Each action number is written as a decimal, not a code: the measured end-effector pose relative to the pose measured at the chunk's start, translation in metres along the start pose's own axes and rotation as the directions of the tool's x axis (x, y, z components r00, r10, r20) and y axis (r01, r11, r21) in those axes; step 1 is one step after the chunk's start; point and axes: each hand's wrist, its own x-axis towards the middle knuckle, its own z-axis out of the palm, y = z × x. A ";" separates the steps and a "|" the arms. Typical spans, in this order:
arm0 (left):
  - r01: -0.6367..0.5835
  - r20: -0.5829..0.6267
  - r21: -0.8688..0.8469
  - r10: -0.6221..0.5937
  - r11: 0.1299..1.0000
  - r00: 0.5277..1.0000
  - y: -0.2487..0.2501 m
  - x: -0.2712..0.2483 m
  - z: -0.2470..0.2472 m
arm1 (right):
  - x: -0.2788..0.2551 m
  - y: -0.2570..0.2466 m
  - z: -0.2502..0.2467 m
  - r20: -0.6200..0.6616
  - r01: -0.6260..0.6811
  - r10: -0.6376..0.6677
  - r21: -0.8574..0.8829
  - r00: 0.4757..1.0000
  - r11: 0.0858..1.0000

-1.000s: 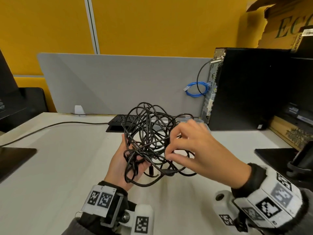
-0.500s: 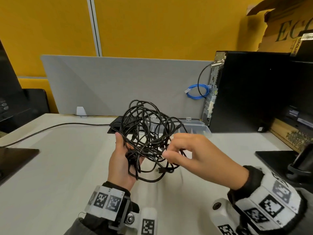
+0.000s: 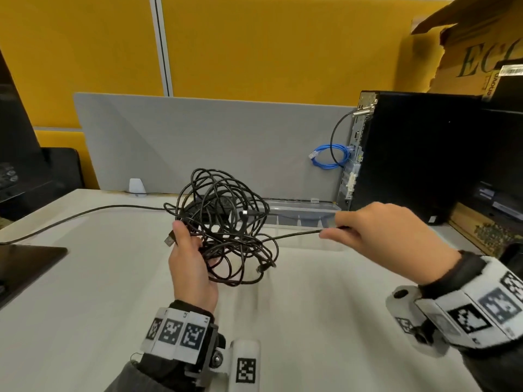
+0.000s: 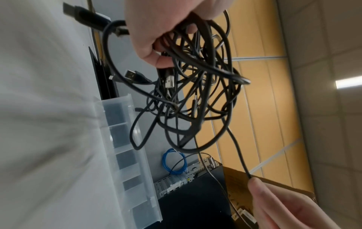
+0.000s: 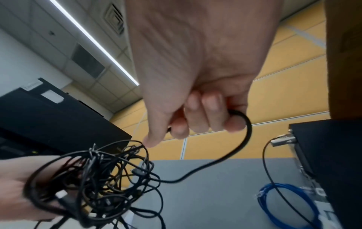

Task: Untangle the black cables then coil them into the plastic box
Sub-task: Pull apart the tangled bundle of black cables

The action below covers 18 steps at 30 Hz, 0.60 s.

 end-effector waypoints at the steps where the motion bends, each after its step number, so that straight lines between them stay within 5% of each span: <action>1: -0.011 -0.014 0.009 0.011 1.000 1.000 0.000 -0.002 0.002 | -0.002 0.000 0.000 0.032 -0.040 0.041 -0.030 0.999 0.999; 7: -0.046 -0.032 0.053 0.048 0.998 0.998 0.000 -0.008 0.007 | -0.009 -0.010 0.007 0.043 -0.124 0.132 -0.158 0.990 0.980; 12: -0.047 -0.037 0.059 0.049 0.997 0.998 0.000 -0.006 0.005 | -0.001 -0.006 0.017 -0.033 -0.053 0.049 -0.122 0.998 0.991; 18: -0.026 -0.022 0.085 0.028 0.996 0.999 -0.006 -0.007 0.006 | -0.004 -0.005 0.022 -0.035 -0.151 0.152 0.022 0.988 0.988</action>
